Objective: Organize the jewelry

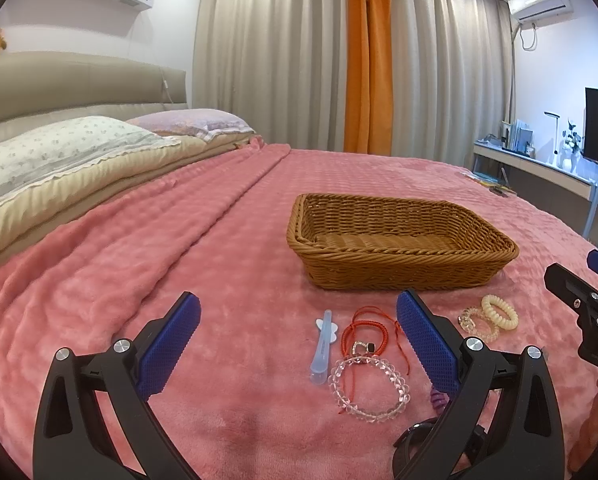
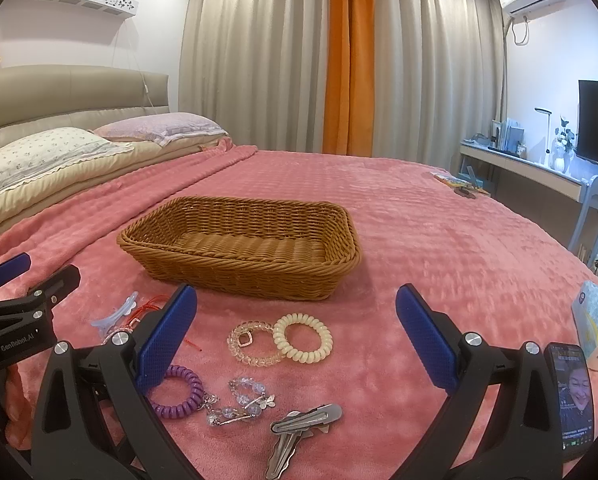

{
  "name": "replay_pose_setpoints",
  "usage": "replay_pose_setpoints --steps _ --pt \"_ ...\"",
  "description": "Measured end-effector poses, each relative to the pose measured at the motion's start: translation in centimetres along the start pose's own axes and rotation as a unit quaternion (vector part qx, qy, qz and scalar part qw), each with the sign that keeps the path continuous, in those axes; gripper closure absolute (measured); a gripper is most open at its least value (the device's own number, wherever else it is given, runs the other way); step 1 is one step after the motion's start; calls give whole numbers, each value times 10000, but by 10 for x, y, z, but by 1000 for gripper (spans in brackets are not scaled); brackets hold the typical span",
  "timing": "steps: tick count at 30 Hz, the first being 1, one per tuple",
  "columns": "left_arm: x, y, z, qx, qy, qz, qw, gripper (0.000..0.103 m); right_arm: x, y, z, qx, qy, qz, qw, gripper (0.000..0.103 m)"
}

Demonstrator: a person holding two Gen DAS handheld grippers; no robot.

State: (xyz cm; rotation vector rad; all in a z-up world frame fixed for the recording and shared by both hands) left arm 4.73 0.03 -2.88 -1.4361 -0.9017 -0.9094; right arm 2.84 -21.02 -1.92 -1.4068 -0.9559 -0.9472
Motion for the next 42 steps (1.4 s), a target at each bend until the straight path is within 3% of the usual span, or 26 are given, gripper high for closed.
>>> replay_pose_setpoints --steps 11,18,23,25,28,30,34,36,42 --pt "-7 15 10 -434 -356 341 9978 8 -6 6 -2 68 19 -36 10000 8" --pt "-13 32 40 -1105 -1248 1008 9808 9 -8 15 -17 35 352 199 9992 13" --pt "-3 30 48 -1223 -859 1427 9784 11 -7 26 -29 247 594 692 9955 21" --pt "1 33 48 -1315 -781 1574 9756 16 -3 29 -38 246 682 868 9936 23" --pt "2 46 47 -1626 -821 1973 9633 26 4 36 -47 353 695 1109 9908 31" --pt "-2 57 42 -1606 -708 2261 9582 29 10 40 -56 399 685 1242 9891 35" --pt "-15 77 27 -1548 -384 2703 9495 49 18 53 -65 413 527 1515 9862 43" --pt "-21 83 22 -1613 -320 2825 9451 58 13 62 -59 519 459 1743 9823 49" --pt "-37 86 12 -1621 -112 2942 9418 66 -24 96 -36 616 198 2352 9698 67"
Point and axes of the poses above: each gripper's, at about its wrist camera, not at the fingertips, and y roughly the way its jaws point, z to its left, x to its top, the point moved 6 cm from there along y, roughly the way its jaws point, and after that the axes turned 1 degree about -x, right-handed, at the moved point
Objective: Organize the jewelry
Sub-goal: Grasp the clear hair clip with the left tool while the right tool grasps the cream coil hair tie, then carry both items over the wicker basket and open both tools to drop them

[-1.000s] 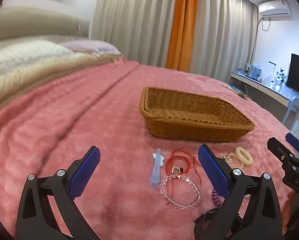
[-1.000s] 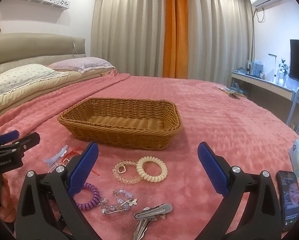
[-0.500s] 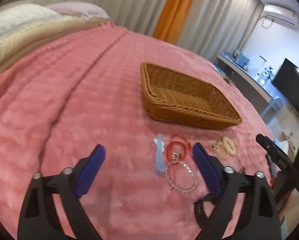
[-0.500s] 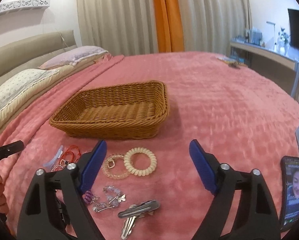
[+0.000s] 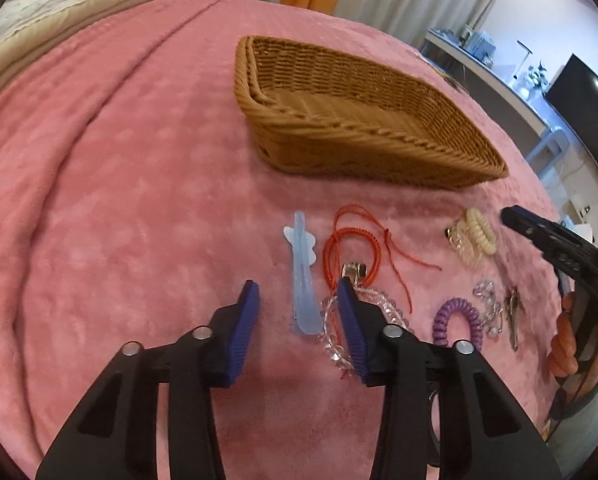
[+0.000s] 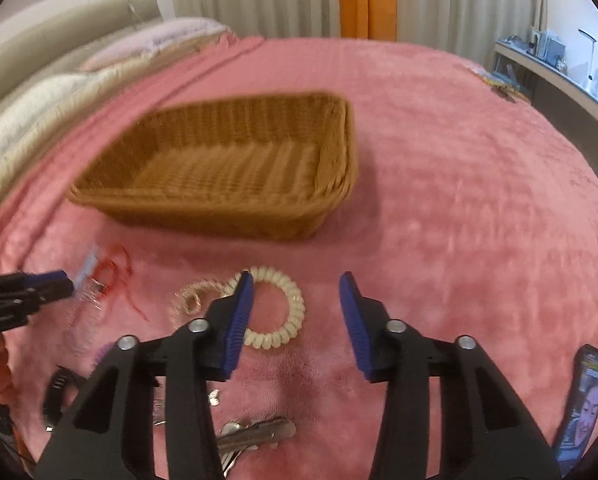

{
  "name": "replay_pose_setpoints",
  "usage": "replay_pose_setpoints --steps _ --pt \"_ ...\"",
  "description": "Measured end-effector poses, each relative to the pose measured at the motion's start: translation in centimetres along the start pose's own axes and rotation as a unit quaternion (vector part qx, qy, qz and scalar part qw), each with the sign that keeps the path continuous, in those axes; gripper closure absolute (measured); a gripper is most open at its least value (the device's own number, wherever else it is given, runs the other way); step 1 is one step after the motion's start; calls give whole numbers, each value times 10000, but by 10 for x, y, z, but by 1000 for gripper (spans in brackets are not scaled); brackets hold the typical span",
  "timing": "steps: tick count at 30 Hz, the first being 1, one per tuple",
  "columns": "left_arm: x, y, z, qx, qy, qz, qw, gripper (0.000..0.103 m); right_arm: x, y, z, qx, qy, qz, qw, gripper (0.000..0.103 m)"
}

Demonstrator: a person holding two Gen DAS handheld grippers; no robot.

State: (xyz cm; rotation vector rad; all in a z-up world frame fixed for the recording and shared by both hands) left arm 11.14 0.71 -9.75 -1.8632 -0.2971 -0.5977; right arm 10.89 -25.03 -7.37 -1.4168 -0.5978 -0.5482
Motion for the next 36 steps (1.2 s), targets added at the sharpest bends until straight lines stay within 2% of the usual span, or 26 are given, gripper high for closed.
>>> replay_pose_setpoints --steps 4,8,9,11,12,13,14,16,19,24,28,31,34,36 --pt "-1 5 -1 116 55 -23 9999 70 -7 24 1 -33 -7 283 9996 68" --pt "0 10 -1 300 145 -46 9994 73 -10 31 3 -121 -137 352 9992 71" --pt "0 11 -2 416 192 -50 9989 77 -11 32 5 -165 -185 360 9990 74" --pt "-1 11 -5 647 326 -51 9974 81 -12 31 10 -244 -323 345 9986 87" --pt "-2 11 -8 741 405 -68 9964 84 -12 30 12 -268 -397 335 9983 91" --pt "-2 10 -9 798 451 -83 9958 92 -12 30 15 -298 -487 319 9979 92" --pt "-3 10 -12 842 509 -104 9951 93 -13 30 18 -315 -541 307 9976 93" --pt "-4 8 -13 853 537 -171 9948 93 -13 26 21 -298 -626 232 9973 94" --pt "-3 -5 -11 675 480 -431 9956 93 -10 13 23 -159 -635 -9 9979 94" --pt "9 -46 -25 454 520 -980 9928 93 -3 -21 26 102 -535 -337 9979 94" --pt "36 -85 -47 343 671 -1548 9851 93 29 -61 34 105 -555 -859 9947 94" --pt "68 -108 -69 216 855 -1935 9771 93 68 -80 41 49 -613 -1219 9906 94" --pt "98 -111 -83 236 891 -2144 9724 93 102 -77 45 -32 -623 -1368 9886 94" --pt "112 -103 -85 171 798 -2143 9734 93 120 -66 45 -95 -546 -1344 9894 94"
Point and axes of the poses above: each gripper's, at about its wrist camera, not at the fingertips, and y roughly the way its jaws point, z to its left, x to its top, the point moved 6 cm from there along y, roughly the way its jaws point, and after that the axes turned 1 degree about -x, right-handed, at the moved point
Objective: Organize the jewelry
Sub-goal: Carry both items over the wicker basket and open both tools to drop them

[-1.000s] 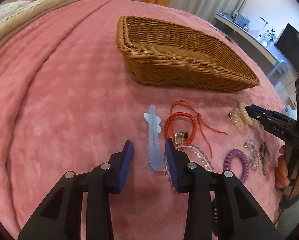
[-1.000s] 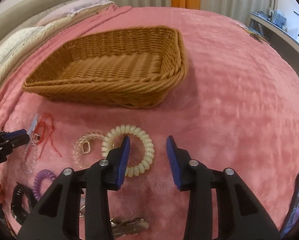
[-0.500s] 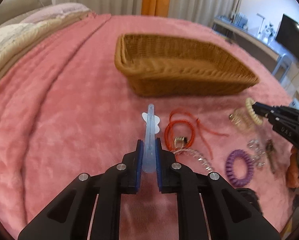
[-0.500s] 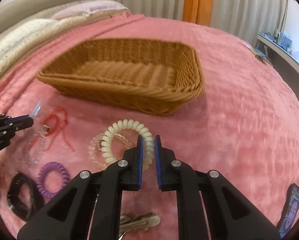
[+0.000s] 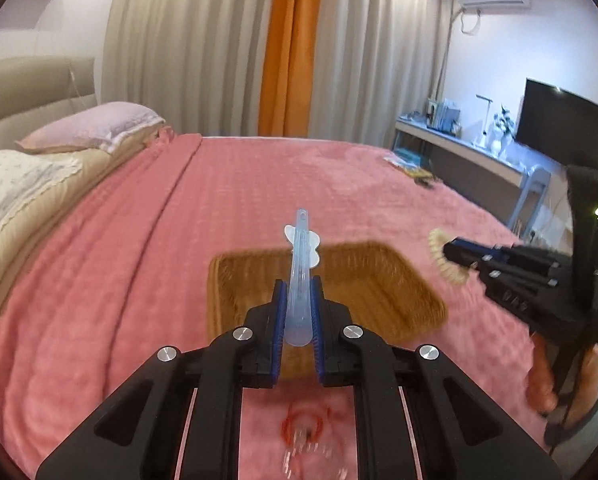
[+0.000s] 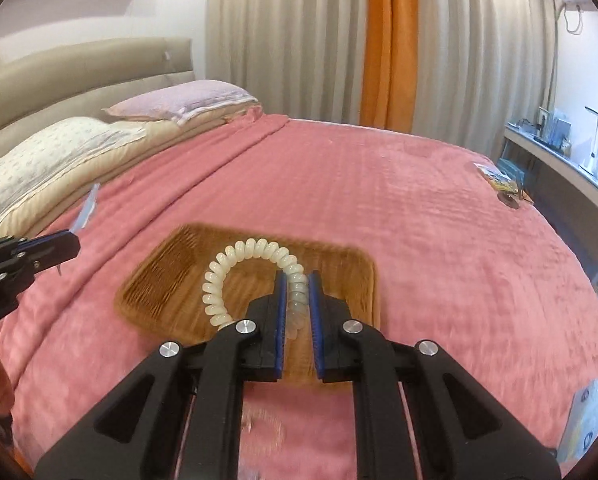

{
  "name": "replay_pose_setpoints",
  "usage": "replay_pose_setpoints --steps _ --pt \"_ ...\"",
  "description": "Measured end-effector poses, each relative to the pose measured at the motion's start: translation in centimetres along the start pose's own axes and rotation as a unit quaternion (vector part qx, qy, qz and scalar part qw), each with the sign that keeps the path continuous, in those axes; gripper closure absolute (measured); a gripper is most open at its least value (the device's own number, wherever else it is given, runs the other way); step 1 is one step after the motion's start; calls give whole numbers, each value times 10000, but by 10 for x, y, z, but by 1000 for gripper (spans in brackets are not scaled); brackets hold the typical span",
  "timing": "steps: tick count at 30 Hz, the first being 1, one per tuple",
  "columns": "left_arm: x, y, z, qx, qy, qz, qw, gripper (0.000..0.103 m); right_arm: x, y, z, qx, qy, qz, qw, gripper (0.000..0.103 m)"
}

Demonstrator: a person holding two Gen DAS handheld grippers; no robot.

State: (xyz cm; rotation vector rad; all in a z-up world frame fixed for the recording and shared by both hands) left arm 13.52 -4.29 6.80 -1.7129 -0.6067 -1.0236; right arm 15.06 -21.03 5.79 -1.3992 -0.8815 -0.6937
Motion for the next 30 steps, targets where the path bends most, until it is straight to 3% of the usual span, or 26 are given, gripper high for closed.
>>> replay_pose_setpoints --steps 3,7,12,17,21,24,30 --pt "10 33 3 -5 -140 92 9999 93 10 32 -2 -89 87 159 9998 94" --pt "5 81 16 -104 -295 483 9983 93 5 86 -4 -102 156 733 9971 94" --pt "-22 130 22 -152 -328 1153 9927 93 -21 134 -7 -92 304 1445 9890 94" --pt "-46 154 28 -166 -460 1542 9868 93 -43 153 -5 -98 398 1800 9828 94" --pt "-52 161 31 -127 -499 1670 9846 92 -51 155 -6 -69 446 1906 9806 93" --pt "-50 152 30 -138 -492 1635 9852 71 -54 150 -8 -59 506 1966 9792 92" --pt "-38 97 28 -321 -499 1187 9912 66 -45 112 -10 201 620 1661 9840 79"
Point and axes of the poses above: each gripper's, at about its wrist camera, not at the fingertips, and y roughly the way its jaws point, z to its left, x to its top, the point moved 6 cm from there along y, roughly the way its jaws point, and after that the axes turned 1 degree about -x, right-handed, at the moved point
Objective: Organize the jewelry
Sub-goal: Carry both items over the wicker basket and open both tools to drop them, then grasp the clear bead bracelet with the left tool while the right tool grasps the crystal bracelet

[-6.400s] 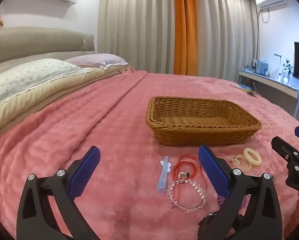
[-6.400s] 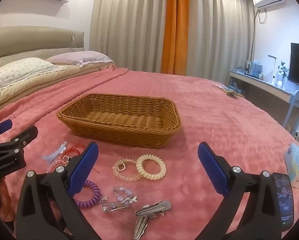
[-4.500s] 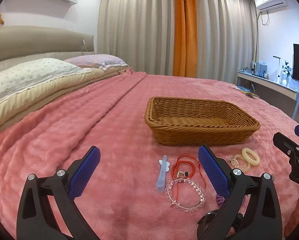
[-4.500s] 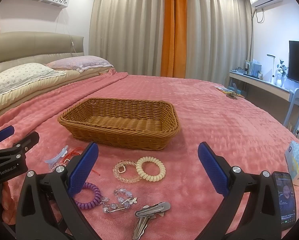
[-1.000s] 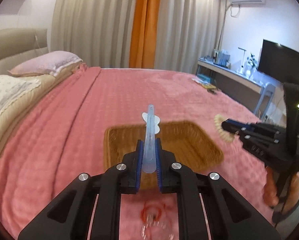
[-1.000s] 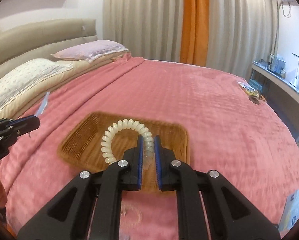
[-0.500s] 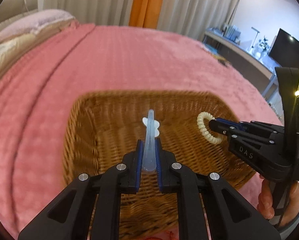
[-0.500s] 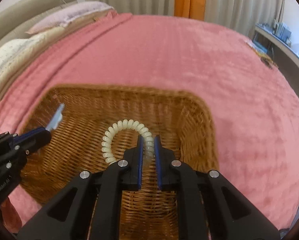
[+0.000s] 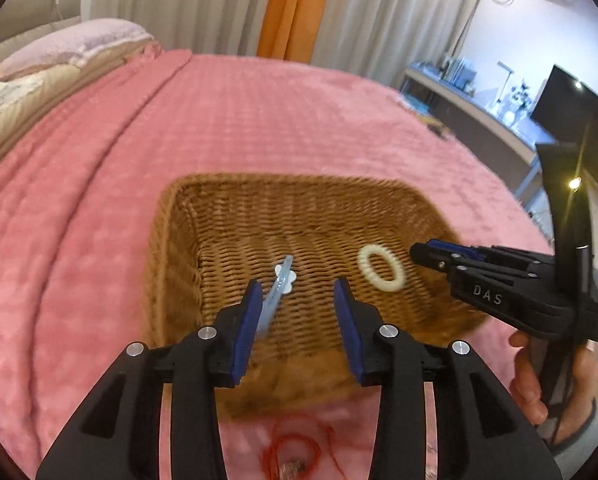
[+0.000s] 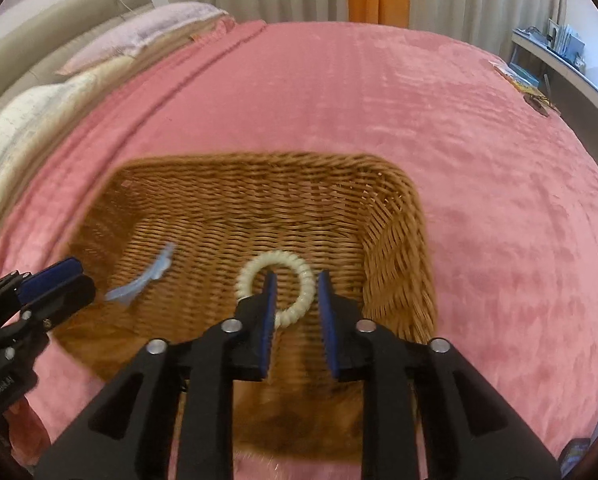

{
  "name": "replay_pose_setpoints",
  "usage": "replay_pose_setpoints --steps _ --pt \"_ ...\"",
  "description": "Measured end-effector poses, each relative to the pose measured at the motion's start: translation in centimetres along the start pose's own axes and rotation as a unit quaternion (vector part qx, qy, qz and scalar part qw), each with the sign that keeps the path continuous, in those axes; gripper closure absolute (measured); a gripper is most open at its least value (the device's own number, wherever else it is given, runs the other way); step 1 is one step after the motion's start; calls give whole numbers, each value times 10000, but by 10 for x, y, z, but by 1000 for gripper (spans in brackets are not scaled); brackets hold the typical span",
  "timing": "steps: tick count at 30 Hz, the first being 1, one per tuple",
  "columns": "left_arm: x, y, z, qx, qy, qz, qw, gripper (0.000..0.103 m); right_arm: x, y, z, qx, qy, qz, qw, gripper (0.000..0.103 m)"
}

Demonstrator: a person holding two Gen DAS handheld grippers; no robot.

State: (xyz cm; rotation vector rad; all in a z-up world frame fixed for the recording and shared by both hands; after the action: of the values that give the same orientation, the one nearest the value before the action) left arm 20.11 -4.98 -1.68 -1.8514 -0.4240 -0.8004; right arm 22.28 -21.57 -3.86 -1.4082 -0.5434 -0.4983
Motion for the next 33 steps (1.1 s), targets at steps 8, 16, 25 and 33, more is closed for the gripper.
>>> replay_pose_setpoints --steps 8,16,25,33 --pt "-22 -95 -3 -16 -70 -676 9977 60 -27 -96 2 443 69 -783 9959 55" --pt "-82 -116 14 84 -389 -596 9974 60 -100 -133 -12 414 211 -945 9944 55" --pt "-128 -61 32 93 -768 319 9965 63 -123 -77 -21 508 425 -281 9974 57" --pt "-151 -36 32 241 -800 740 9938 64 -124 -37 -2 327 136 16 9994 65"
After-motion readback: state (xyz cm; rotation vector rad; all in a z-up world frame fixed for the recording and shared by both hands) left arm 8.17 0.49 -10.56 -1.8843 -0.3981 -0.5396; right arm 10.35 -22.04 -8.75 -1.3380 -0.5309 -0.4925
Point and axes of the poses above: each gripper's, at about its wrist camera, not at the fingertips, and y roughly the way its jaws point, z to its left, x to its top, the point moved 6 cm from there along y, roughly the way its jaws point, and after that the axes turned 1 degree about -x, right-handed, at the moved point
